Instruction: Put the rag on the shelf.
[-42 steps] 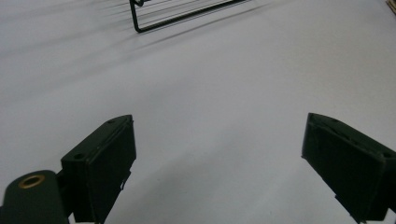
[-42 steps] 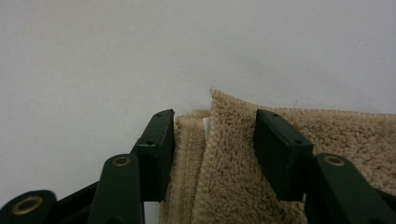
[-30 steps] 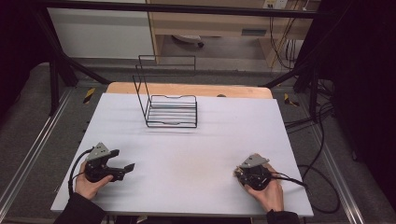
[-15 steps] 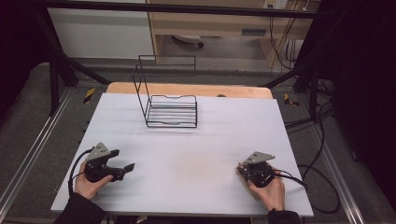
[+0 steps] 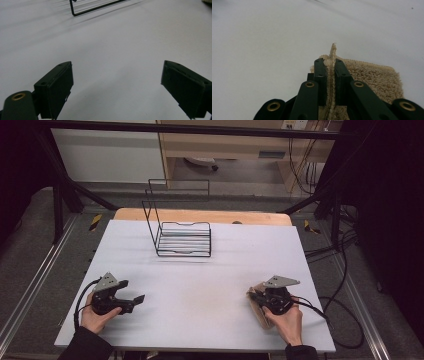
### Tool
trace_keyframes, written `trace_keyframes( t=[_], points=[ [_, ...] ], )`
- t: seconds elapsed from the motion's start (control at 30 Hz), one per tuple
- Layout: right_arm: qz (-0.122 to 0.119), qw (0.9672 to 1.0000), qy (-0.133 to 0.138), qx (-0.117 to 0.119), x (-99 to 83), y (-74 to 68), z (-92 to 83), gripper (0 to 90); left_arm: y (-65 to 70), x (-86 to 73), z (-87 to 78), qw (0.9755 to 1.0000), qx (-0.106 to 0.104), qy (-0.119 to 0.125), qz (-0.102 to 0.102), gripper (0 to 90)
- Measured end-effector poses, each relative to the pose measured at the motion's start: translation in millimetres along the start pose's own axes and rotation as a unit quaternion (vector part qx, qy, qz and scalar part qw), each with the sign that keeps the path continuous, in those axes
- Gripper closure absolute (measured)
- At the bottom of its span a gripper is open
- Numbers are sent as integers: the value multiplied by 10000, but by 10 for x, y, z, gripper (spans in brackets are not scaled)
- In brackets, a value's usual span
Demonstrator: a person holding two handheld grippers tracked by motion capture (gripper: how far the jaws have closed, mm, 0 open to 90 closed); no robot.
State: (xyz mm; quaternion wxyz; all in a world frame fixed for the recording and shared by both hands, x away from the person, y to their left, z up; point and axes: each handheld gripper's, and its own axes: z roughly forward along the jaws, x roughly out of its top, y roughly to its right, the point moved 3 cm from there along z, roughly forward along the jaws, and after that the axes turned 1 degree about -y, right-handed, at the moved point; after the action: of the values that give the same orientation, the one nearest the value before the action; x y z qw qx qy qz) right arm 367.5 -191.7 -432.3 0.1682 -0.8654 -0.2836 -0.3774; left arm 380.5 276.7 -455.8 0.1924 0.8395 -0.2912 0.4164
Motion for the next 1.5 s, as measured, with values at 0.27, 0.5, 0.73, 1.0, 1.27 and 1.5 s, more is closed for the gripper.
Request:
trace_keyframes(
  t=[0.27,0.5,0.73,1.0,1.27,1.5],
  points=[
    [-57,9996,125,235,285,-229,214,830,-2,0,-7,10000,1,18,-19,105],
    [-134,9992,129,367,496,-421,430,830,-5,1,-10,10000,-3,29,-26,105],
    [-174,9985,127,501,643,-597,662,830,-5,1,-7,10000,-3,12,-16,105],
    [-291,9976,61,629,757,-820,964,829,-6,0,-7,10000,-3,7,-18,105],
    [-283,9972,-20,689,791,-963,1264,827,-7,0,-7,10000,-4,11,-15,105],
    [-326,9965,-115,757,789,-1050,1430,823,-7,2,3,10000,-6,-15,7,106]
  ],
)
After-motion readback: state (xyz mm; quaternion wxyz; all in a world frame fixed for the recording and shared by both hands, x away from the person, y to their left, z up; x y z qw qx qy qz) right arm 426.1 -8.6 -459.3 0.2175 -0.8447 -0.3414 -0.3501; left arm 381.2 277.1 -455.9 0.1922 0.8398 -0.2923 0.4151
